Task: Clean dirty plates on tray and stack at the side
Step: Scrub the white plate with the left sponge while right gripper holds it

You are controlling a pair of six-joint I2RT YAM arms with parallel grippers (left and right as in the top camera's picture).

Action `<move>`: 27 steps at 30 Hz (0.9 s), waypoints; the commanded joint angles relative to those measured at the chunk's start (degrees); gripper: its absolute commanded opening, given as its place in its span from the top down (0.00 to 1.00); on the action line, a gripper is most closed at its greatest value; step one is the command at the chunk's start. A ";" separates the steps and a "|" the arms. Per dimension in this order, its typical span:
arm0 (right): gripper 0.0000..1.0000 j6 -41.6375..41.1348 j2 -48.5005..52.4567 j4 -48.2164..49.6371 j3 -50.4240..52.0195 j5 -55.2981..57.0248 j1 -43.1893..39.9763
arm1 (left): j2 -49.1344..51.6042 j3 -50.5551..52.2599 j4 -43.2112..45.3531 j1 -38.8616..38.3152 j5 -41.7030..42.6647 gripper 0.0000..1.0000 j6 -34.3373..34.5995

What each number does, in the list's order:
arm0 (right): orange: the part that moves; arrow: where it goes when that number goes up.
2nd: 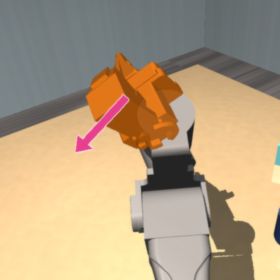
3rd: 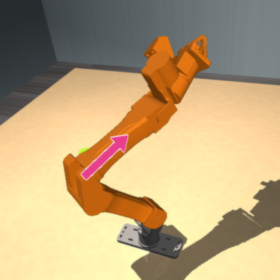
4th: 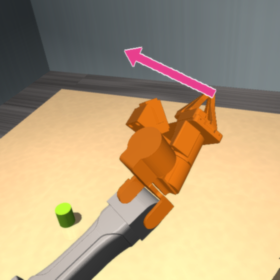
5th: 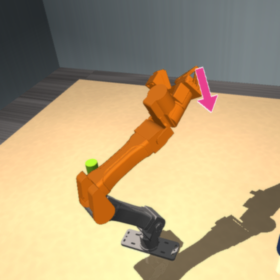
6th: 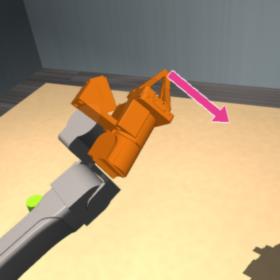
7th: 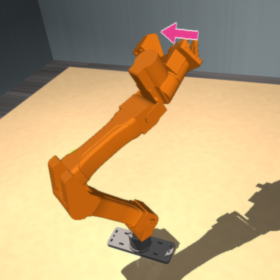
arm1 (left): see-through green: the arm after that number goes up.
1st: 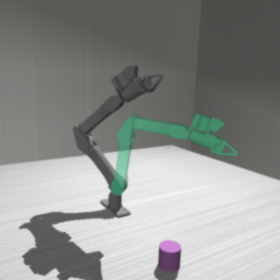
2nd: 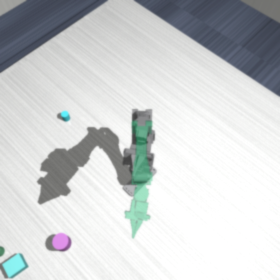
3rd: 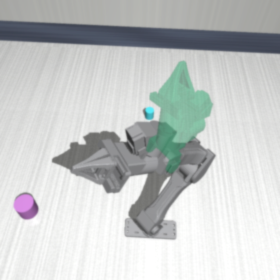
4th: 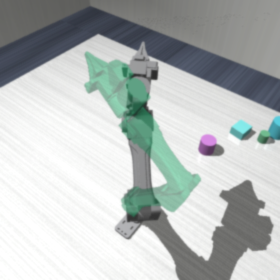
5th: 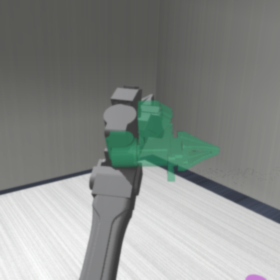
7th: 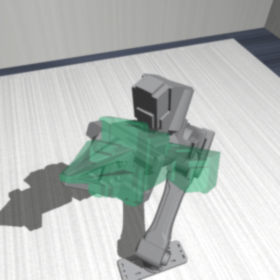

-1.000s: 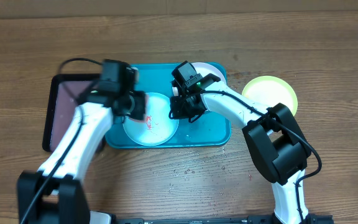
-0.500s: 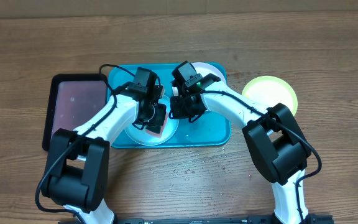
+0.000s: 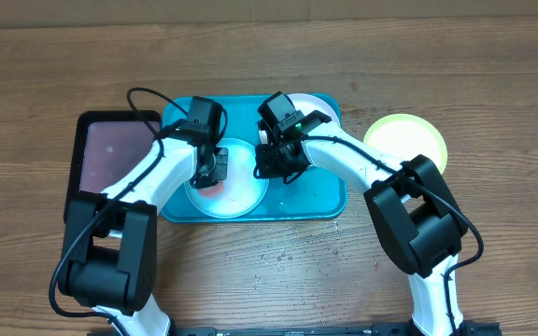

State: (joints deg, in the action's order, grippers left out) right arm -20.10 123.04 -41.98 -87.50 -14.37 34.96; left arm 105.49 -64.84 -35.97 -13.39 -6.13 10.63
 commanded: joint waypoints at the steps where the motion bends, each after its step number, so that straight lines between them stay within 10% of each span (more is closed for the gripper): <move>1: 0.96 0.57 -1.42 -0.31 0.94 0.42 0.35 | -3.19 0.11 -0.09 1.01 -0.50 0.96 0.13; 9: 0.96 0.57 -1.42 -0.28 0.94 0.42 0.35 | -9.79 0.33 -0.28 -0.59 17.05 0.96 -1.84; 23: 0.96 0.57 -1.42 -0.31 0.94 0.42 0.35 | -1.11 4.96 2.36 -5.31 17.68 0.96 -1.86; 27: 0.96 0.57 -1.42 -0.31 0.94 0.42 0.35 | 0.87 4.96 1.51 -5.81 6.08 0.96 1.49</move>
State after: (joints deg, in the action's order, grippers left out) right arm -20.14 123.04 -42.15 -87.50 -14.22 34.96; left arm 103.04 -60.53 -33.15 -18.37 8.95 10.17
